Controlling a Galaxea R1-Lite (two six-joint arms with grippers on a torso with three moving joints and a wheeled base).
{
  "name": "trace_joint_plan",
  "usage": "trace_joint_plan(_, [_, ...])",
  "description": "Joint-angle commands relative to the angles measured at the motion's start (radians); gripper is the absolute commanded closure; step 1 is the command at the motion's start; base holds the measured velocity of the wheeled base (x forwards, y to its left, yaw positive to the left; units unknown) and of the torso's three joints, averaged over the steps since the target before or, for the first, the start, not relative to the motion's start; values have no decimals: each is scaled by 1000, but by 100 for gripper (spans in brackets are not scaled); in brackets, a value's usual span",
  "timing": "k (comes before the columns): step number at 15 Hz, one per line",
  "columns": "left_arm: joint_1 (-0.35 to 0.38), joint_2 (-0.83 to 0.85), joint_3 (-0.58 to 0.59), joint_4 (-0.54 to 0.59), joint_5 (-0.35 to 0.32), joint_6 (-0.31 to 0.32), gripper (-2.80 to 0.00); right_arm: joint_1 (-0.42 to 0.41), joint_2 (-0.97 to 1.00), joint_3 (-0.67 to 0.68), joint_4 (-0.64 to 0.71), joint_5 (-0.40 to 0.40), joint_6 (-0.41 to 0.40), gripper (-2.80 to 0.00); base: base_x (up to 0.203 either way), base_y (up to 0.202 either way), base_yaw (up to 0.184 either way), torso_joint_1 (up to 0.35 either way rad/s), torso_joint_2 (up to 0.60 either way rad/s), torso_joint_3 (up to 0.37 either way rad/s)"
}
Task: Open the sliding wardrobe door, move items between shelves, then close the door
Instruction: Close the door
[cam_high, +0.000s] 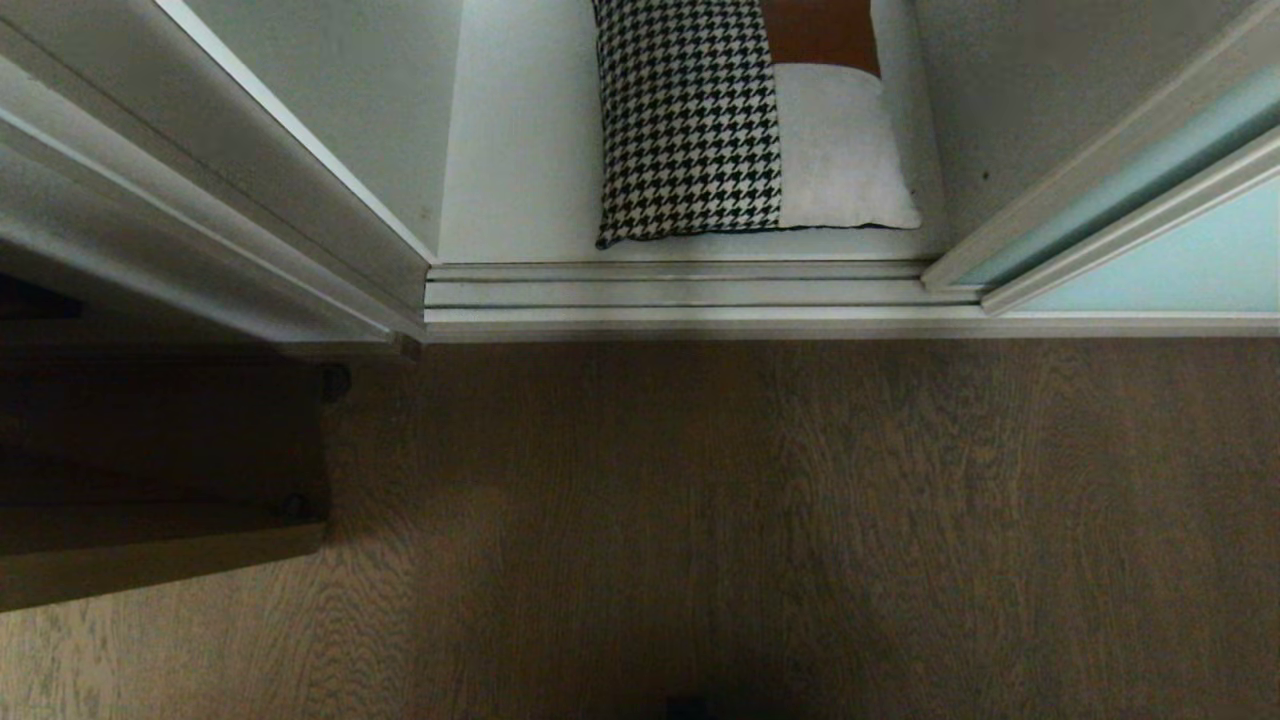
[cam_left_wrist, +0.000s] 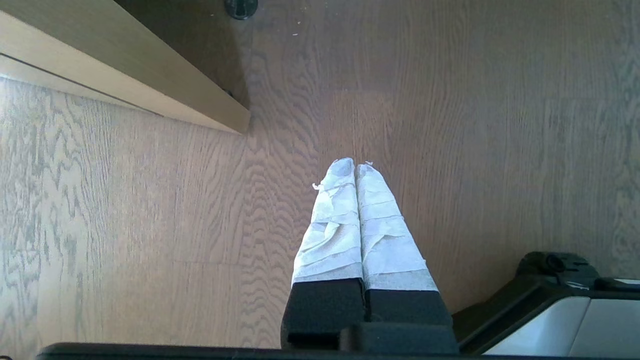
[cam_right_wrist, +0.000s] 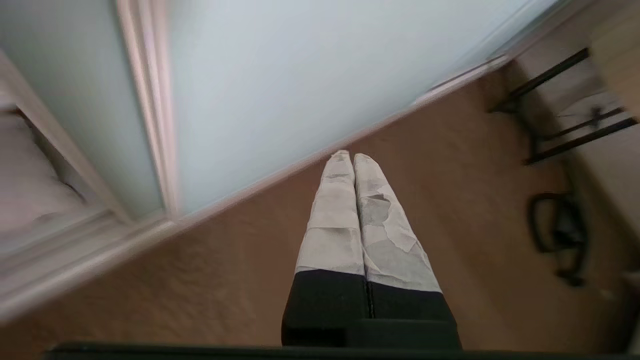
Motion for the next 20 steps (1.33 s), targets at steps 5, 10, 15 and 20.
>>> trace_joint_plan(5, [1, 2, 0, 0, 0, 0, 0, -4, 78, -94, -3, 109, -65, 0, 0, 0, 0, 0, 0, 0])
trace_joint_plan(10, [1, 2, 0, 0, 0, 0, 0, -25, -94, -55, 13, 345, -372, 0, 0, 0, 0, 0, 0, 0])
trace_joint_plan(15, [1, 2, 0, 0, 0, 0, 0, -54, -309, 235, 31, 458, -420, 0, 0, 0, 0, 0, 0, 0])
trace_joint_plan(20, [1, 2, 0, 0, 0, 0, 0, -77, -345, 299, 35, 518, -377, 0, 0, 0, 0, 0, 0, 0])
